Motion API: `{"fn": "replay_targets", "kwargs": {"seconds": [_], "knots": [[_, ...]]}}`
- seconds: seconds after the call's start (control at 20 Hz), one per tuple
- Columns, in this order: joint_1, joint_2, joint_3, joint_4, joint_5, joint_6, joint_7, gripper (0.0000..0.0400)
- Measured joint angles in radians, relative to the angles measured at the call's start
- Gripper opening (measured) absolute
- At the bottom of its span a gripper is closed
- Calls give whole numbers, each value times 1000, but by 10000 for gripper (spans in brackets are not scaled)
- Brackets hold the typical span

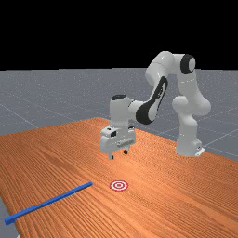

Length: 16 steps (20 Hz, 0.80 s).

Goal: Pull the pivot to the target area

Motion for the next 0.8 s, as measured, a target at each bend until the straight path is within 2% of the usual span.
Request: {"fn": "replay_targets", "kwargs": {"seconds": [0.05, 0.1, 0.15, 0.2, 0.25, 0.3, 0.4, 0.45, 0.5, 0.7, 0.75, 0.8], "knots": [[0, 0, 0, 0, 0, 0, 0, 243], [0, 0, 0, 0, 0, 0, 0, 148], [0, 0, 0, 0, 0, 0, 0, 90], [0, 0, 0, 0, 0, 0, 0, 54], [0, 0, 0, 0, 0, 0, 0, 33], [0, -43, 0, -92, 0, 124, 0, 20], [-9, -101, 7, -160, 23, 66, -21, 7], [-10, -138, 8, -217, 29, 85, -26, 4], [-1, -118, 1, -166, 3, -26, -3, 3], [-1, -168, 1, -247, 3, -26, -3, 0], [-7, -242, 6, -380, 1, 115, -76, 0], [-9, -244, 17, -383, -5, 115, -124, 0]]}}
